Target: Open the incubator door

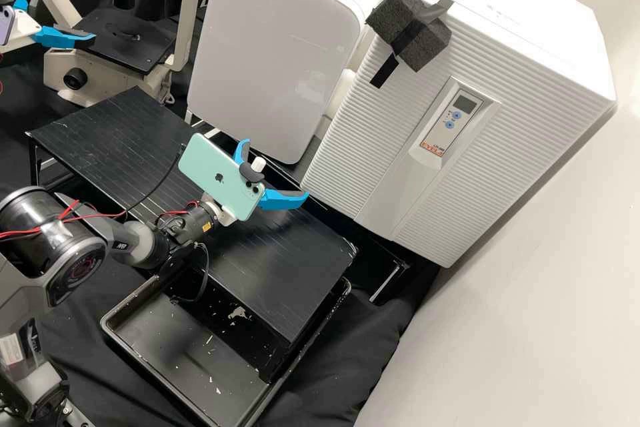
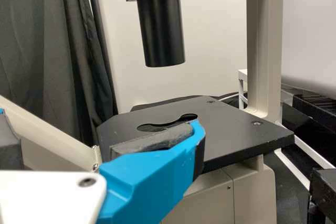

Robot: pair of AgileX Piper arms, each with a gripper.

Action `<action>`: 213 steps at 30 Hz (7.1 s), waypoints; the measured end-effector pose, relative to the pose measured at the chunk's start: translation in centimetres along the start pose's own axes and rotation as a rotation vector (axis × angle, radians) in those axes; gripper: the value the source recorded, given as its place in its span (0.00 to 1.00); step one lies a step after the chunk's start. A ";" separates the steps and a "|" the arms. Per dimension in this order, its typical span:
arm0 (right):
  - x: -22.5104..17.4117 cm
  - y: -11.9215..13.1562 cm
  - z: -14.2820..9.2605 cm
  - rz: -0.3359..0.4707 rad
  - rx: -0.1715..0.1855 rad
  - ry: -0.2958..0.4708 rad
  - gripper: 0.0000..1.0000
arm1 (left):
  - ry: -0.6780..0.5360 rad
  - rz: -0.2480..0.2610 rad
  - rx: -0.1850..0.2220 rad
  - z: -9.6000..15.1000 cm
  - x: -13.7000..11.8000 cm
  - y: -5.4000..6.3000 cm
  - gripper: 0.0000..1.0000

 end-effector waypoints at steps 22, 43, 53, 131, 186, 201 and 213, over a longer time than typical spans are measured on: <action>-2.0 4.0 0.5 0.139 0.063 0.016 1.00 | 0.000 0.000 0.000 0.0 0.0 0.0 1.00; 2.6 12.6 -4.2 0.364 0.078 0.097 1.00 | 0.000 0.000 0.000 0.0 0.0 0.0 1.00; 3.5 13.7 -5.8 0.394 0.053 0.093 1.00 | 0.000 0.000 0.000 0.0 0.0 0.0 1.00; 4.1 13.3 -4.9 0.343 -0.027 0.034 0.00 | 0.000 0.000 0.000 0.0 0.0 0.0 1.00; -10.3 7.5 -5.0 0.455 -0.017 0.096 0.00 | 0.000 0.000 0.000 0.0 0.0 0.0 1.00; -5.3 6.4 -2.5 0.445 -0.094 -0.099 0.00 | 0.000 0.000 0.000 0.0 0.0 0.0 1.00; -6.6 8.1 -1.0 0.650 -0.125 -0.310 0.00 | 0.000 0.000 0.000 0.0 0.0 0.0 1.00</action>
